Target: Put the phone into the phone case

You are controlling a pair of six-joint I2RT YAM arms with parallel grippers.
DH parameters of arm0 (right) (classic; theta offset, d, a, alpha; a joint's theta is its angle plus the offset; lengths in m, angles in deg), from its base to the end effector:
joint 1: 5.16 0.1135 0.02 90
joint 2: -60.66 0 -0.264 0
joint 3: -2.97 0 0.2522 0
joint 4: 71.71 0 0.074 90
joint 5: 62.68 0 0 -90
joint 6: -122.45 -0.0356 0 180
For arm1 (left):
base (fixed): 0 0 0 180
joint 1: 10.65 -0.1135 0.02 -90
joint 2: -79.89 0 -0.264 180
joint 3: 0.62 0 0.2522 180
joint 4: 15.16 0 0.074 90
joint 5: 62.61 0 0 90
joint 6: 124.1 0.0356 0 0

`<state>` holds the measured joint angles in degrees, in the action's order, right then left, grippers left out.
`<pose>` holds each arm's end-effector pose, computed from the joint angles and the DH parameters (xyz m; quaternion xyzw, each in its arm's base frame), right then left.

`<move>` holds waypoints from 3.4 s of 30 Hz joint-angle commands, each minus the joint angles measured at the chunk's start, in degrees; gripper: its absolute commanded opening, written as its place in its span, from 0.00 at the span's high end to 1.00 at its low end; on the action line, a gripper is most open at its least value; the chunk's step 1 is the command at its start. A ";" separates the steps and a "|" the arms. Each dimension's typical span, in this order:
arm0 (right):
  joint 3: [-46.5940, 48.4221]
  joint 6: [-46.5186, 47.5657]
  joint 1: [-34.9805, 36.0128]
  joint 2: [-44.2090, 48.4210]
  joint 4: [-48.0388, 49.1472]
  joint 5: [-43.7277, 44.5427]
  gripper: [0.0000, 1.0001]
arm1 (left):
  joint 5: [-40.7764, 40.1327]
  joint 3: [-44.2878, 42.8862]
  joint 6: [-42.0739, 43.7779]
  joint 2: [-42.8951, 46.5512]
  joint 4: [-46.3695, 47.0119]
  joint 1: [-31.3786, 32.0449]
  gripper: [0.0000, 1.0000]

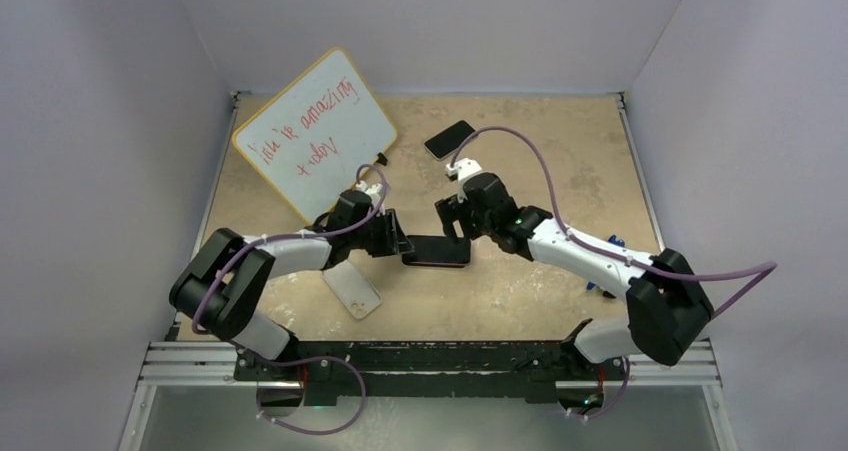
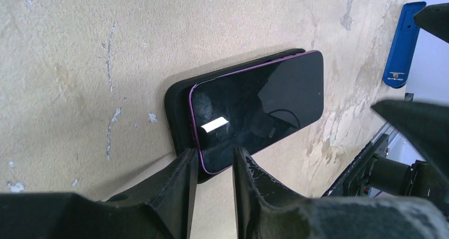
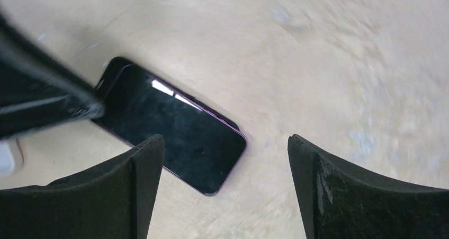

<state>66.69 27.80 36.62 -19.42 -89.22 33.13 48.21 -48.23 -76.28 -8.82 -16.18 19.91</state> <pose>0.2316 0.2021 0.2415 -0.2580 0.8430 0.1441 0.4495 0.2378 -0.1551 0.1397 -0.0181 0.9017 -0.3696 0.2234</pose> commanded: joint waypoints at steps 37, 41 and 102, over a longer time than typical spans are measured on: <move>-2.73 -37.03 -0.21 -6.00 -6.47 6.75 0.63 | -0.01 -2.37 4.89 -0.49 -2.13 0.36 0.63; -2.12 -37.31 -0.21 -7.03 -6.84 6.98 0.59 | 0.10 -2.37 4.82 -0.59 -2.06 0.32 0.63; -2.78 -31.62 -1.35 -4.12 4.83 -8.15 0.25 | -11.26 -2.34 -0.99 11.45 -11.55 6.78 0.55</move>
<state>62.78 0.79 34.74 -27.39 -84.74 27.77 41.02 -45.76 -79.99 1.04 -24.47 26.62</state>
